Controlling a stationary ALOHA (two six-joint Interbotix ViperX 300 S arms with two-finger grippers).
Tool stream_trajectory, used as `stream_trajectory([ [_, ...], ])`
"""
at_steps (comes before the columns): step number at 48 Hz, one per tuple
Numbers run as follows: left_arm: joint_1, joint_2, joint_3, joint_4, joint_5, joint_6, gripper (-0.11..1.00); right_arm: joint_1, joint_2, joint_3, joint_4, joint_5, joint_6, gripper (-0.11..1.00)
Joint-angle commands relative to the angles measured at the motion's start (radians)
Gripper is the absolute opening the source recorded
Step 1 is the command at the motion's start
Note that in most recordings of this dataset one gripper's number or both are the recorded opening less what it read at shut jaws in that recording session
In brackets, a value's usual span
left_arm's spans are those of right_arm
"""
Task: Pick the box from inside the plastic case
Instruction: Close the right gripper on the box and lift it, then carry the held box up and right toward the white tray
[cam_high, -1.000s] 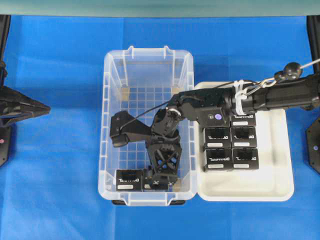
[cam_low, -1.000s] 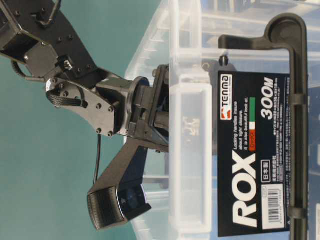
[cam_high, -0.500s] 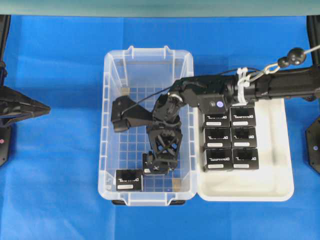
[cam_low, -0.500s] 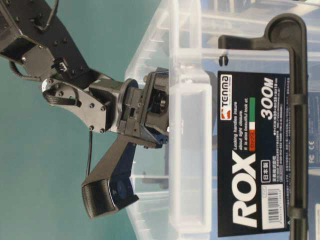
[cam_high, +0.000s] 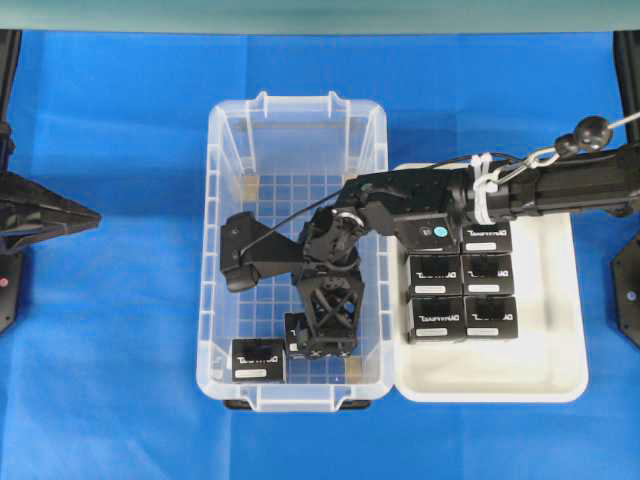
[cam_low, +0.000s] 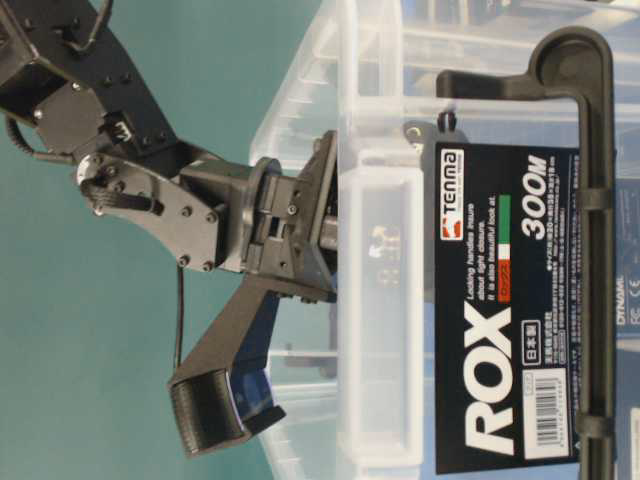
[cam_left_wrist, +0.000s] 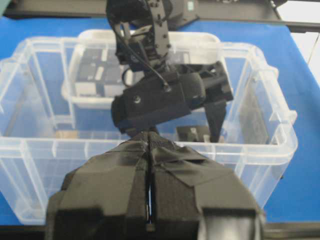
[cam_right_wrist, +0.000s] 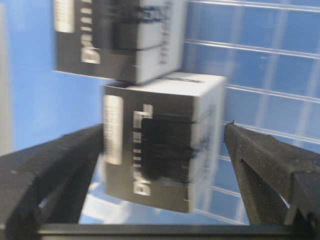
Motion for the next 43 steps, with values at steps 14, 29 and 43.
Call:
stream_trajectory([
  [14,0.002,0.014,-0.018,0.002,-0.006,0.000,-0.05,0.006,0.015,0.025,-0.052,-0.080,-0.002,1.00],
  [29,0.002,0.012,-0.020,0.002,-0.005,0.000,-0.05,-0.021,-0.023,-0.020,-0.150,-0.086,-0.002,0.72],
  [43,0.002,0.009,-0.020,0.003,-0.006,0.002,-0.05,-0.104,-0.089,-0.160,-0.169,0.028,0.005,0.72],
])
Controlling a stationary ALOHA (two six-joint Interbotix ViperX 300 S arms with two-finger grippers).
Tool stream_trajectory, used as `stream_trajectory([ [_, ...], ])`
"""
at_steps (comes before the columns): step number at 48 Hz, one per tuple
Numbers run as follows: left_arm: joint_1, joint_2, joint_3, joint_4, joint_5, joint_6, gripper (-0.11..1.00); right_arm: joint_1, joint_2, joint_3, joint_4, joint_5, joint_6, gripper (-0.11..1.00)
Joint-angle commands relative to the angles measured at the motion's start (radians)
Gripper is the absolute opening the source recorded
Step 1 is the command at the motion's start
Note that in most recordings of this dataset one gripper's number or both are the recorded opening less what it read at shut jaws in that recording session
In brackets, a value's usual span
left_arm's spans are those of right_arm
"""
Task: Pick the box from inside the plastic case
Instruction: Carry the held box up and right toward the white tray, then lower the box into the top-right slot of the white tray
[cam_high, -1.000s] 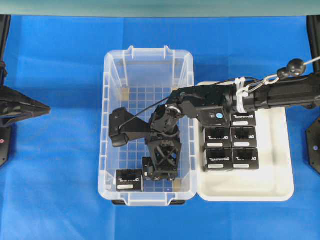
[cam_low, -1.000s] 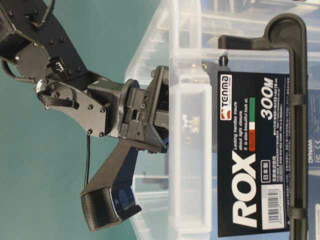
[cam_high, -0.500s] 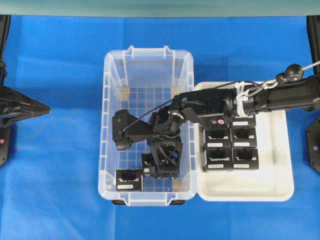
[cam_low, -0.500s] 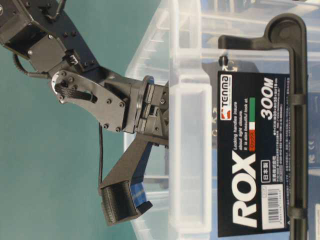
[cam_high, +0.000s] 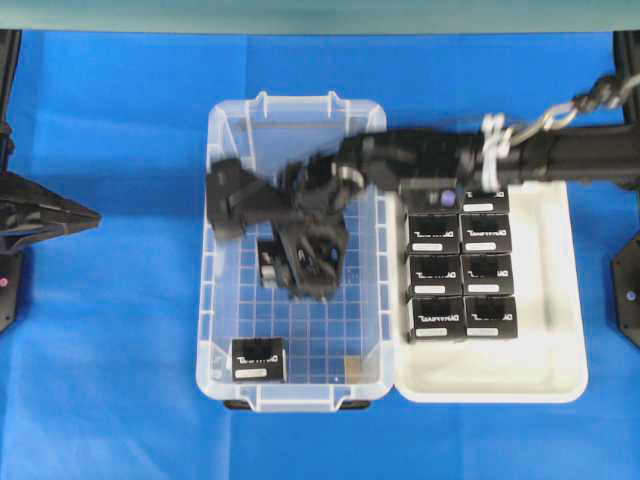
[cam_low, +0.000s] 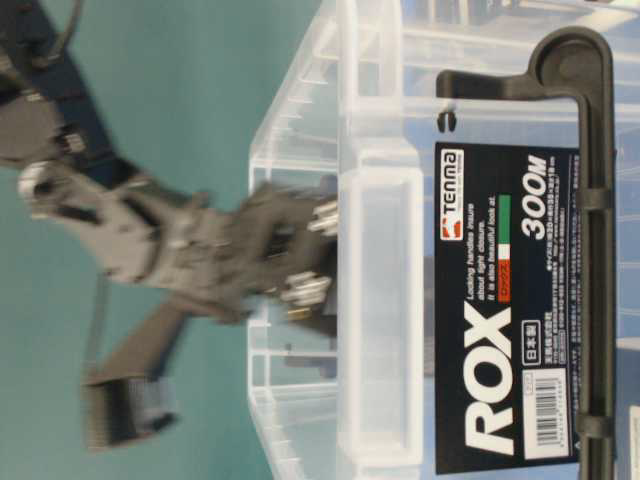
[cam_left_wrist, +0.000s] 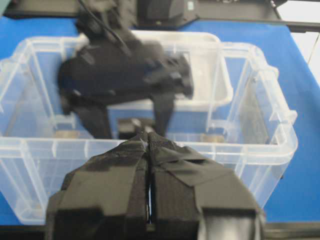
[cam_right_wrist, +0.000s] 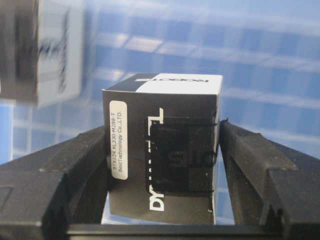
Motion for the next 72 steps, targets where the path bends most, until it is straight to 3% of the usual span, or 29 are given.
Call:
stream_trajectory([
  [1,0.002,0.005,-0.020,0.002,-0.005,0.002,-0.05,-0.020,-0.044,-0.072,0.000,0.083,0.012,0.72],
  [9,0.002,0.003,-0.020,0.002,-0.005,0.000,-0.05,-0.060,-0.123,-0.150,-0.011,0.238,0.095,0.70],
  [15,0.002,0.003,-0.021,0.003,-0.005,0.000,-0.05,-0.080,-0.213,-0.173,-0.052,0.302,0.115,0.70],
  [33,0.002,0.003,-0.021,0.003,-0.005,0.000,-0.05,-0.091,-0.460,-0.133,-0.098,0.482,0.222,0.70],
  [40,0.002,0.005,-0.021,0.002,-0.005,0.000,-0.05,-0.092,-0.541,-0.048,-0.156,0.506,0.259,0.70],
  [50,0.002,0.005,-0.021,0.003,-0.005,-0.002,-0.05,-0.095,-0.678,0.137,-0.202,0.509,0.319,0.70],
  [59,0.005,0.011,-0.020,0.002,-0.005,0.000,-0.05,-0.098,-0.764,0.324,-0.253,0.482,0.321,0.70],
  [72,0.017,0.012,-0.023,0.003,-0.005,0.000,-0.05,-0.100,-0.759,0.515,-0.330,0.402,0.310,0.68],
])
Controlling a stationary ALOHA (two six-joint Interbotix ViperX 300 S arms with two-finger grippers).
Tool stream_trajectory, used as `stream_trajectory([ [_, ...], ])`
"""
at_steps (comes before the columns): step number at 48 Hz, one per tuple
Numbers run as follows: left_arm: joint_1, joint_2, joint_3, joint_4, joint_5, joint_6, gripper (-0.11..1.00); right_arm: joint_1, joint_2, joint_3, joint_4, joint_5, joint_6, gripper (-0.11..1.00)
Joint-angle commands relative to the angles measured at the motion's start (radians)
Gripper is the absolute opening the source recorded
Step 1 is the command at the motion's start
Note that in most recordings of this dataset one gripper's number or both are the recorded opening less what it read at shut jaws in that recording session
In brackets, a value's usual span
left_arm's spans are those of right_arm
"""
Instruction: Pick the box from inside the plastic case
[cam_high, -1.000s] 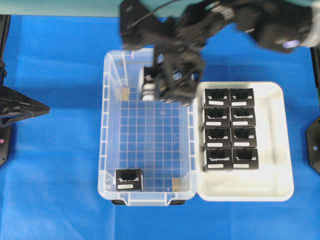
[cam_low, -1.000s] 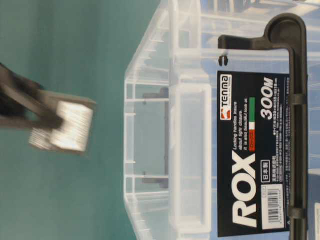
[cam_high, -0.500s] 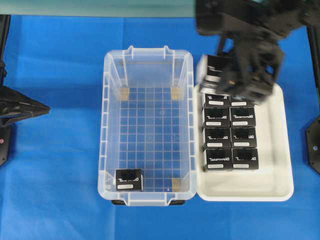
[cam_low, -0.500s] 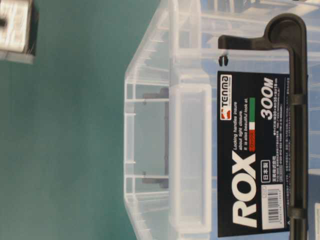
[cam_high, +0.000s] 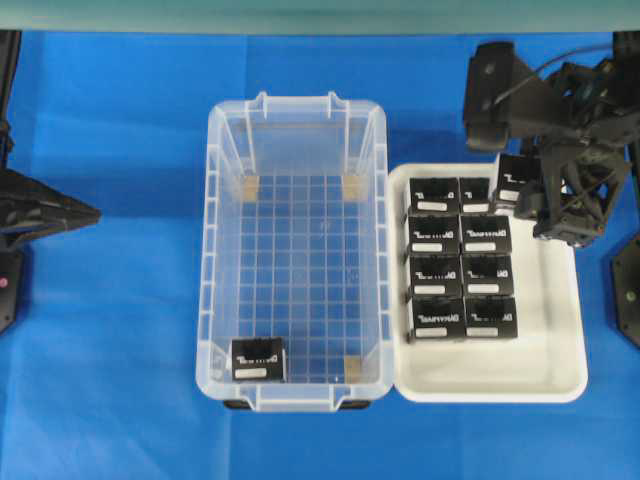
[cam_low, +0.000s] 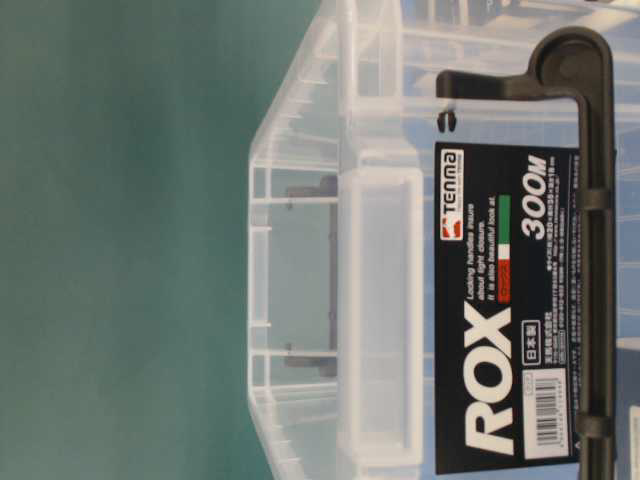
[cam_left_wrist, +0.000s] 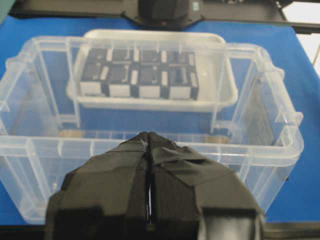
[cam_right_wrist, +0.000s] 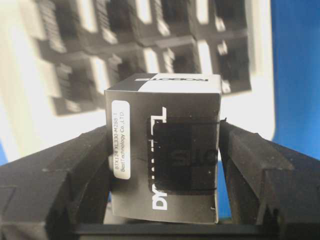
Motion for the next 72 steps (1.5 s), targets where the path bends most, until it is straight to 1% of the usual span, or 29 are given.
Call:
stream_trajectory([
  [1,0.002,0.011,-0.021,0.002,-0.005,-0.002,-0.05,0.002,-0.003,0.051,-0.014,-0.040,-0.003,0.68],
  [11,0.003,0.012,-0.021,0.003,-0.005,-0.002,-0.05,0.003,-0.003,0.156,-0.012,-0.233,-0.014,0.68],
  [20,0.003,0.012,-0.023,0.003,-0.005,-0.002,-0.05,0.003,0.020,0.213,-0.012,-0.354,-0.034,0.68],
  [27,0.002,0.012,-0.023,0.002,-0.005,-0.002,-0.05,0.003,0.060,0.219,-0.012,-0.416,-0.046,0.68],
  [35,0.003,0.014,-0.023,0.002,-0.005,-0.002,-0.05,0.003,0.126,0.218,-0.012,-0.474,-0.077,0.68],
  [48,0.003,0.014,-0.021,0.002,-0.005,-0.021,-0.05,-0.008,0.186,0.227,-0.012,-0.534,-0.109,0.68],
  [57,0.002,0.012,-0.025,0.002,-0.006,-0.023,-0.05,-0.018,0.190,0.241,-0.014,-0.540,-0.133,0.68],
  [72,0.002,0.009,-0.025,0.002,-0.006,-0.023,-0.05,-0.025,0.190,0.242,-0.011,-0.549,-0.137,0.68],
])
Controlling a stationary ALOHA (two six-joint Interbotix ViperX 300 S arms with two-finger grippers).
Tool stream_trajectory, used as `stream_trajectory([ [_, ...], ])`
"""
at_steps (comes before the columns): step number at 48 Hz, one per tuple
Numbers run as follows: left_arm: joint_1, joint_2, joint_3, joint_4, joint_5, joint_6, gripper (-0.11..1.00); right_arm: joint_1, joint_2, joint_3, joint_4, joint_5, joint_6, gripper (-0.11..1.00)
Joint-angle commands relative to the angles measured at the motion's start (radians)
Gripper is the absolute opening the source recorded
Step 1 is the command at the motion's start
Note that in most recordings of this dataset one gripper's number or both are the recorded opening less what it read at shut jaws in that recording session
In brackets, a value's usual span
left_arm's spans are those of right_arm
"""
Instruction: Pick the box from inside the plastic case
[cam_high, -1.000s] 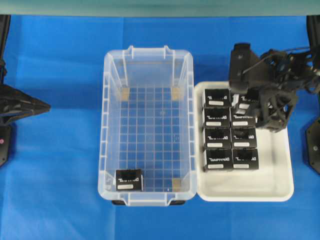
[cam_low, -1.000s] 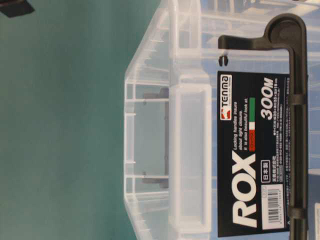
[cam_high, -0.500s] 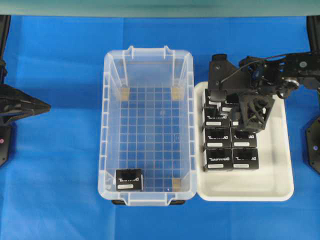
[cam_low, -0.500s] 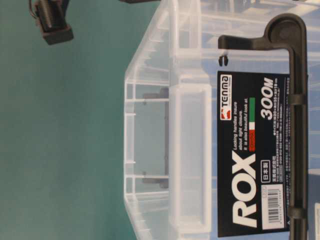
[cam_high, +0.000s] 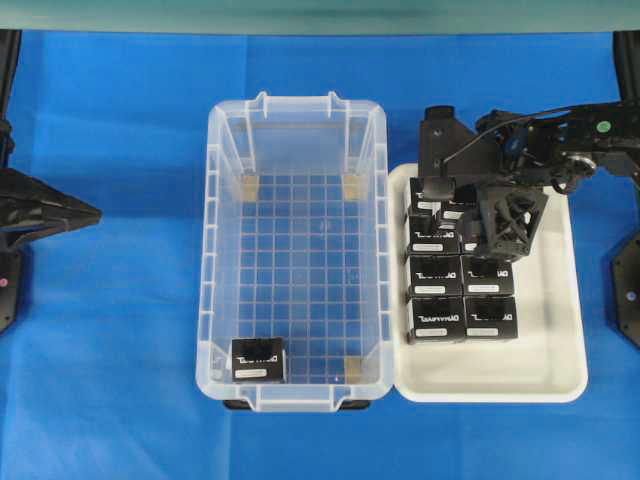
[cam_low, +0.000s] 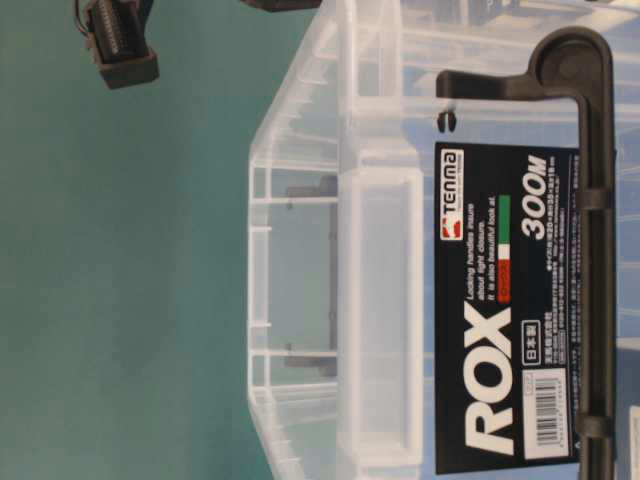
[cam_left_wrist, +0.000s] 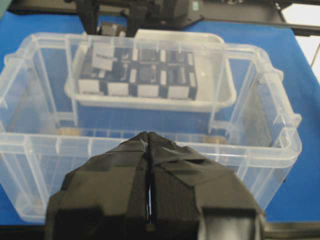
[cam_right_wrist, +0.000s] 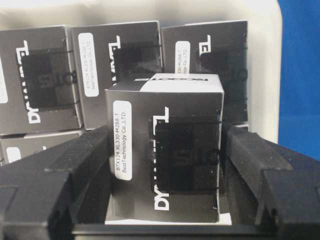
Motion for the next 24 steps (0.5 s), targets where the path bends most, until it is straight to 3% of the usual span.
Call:
stream_trajectory([
  [1,0.002,0.008,-0.025,0.002,-0.006,-0.002,-0.05,0.000,0.008,-0.002,0.000,-0.006,0.000,0.67],
  [24,0.002,0.006,-0.025,0.003,-0.005,-0.003,-0.05,0.003,0.015,-0.012,0.014,0.025,0.005,0.66],
])
